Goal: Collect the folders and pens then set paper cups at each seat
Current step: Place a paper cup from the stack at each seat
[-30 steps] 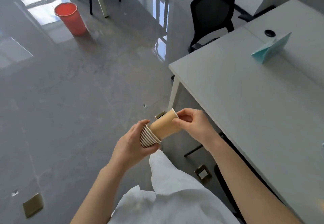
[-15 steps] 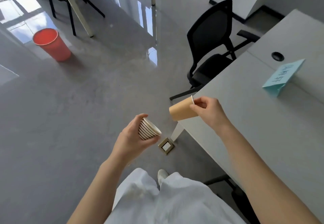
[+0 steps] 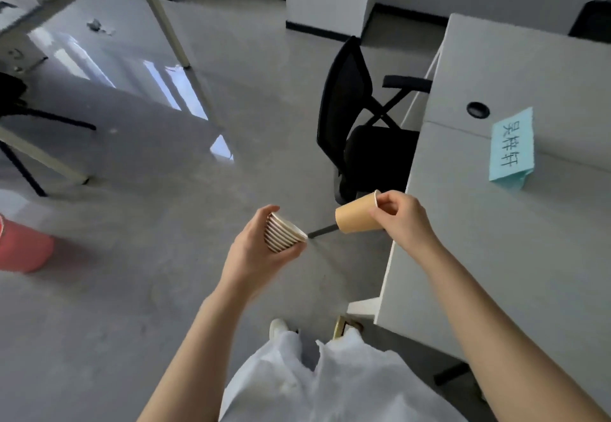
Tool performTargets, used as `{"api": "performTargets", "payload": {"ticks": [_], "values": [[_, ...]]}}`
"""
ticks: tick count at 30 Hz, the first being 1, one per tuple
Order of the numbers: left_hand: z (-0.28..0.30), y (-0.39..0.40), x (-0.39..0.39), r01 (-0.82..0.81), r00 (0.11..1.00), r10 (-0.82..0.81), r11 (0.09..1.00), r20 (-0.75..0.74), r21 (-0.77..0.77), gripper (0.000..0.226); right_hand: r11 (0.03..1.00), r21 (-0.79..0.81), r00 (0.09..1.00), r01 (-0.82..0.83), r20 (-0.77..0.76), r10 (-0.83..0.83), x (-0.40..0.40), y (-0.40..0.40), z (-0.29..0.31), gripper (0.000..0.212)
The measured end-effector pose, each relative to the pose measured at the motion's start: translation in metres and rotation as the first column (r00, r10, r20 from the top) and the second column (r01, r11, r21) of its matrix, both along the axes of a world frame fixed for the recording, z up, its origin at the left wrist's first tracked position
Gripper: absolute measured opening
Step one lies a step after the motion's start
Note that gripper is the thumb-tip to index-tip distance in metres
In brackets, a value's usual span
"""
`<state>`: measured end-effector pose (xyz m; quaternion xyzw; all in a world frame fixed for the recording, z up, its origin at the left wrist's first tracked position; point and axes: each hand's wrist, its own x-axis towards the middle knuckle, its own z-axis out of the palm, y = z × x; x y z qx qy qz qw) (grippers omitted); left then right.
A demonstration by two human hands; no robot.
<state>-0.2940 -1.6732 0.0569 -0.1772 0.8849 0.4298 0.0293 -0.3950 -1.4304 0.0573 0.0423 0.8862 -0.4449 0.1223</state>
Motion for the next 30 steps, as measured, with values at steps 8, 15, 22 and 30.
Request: {"api": "performTargets", "payload": {"ticks": [8,15,22,30], "values": [[0.007,-0.016,-0.129,0.211,0.977,-0.209,0.976,-0.029,0.054,0.065,0.957,0.1,0.963,0.271,-0.042,-0.268,-0.064,0.002,-0.005,0.024],[-0.004,0.023,-0.213,0.373,0.928,-0.373,0.927,-0.014,0.029,0.067,0.895,0.28,0.936,0.346,-0.045,-0.348,-0.151,0.053,-0.036,0.029],[-0.011,0.043,-0.278,0.431,0.902,-0.431,0.902,0.029,-0.004,0.069,0.788,0.527,0.942,0.318,-0.084,-0.324,-0.207,0.094,-0.06,0.012],[-0.014,0.049,-0.316,0.514,0.857,-0.513,0.858,0.054,-0.005,0.07,0.751,0.616,0.964,0.238,-0.053,-0.262,-0.215,0.12,-0.1,0.004]]}}
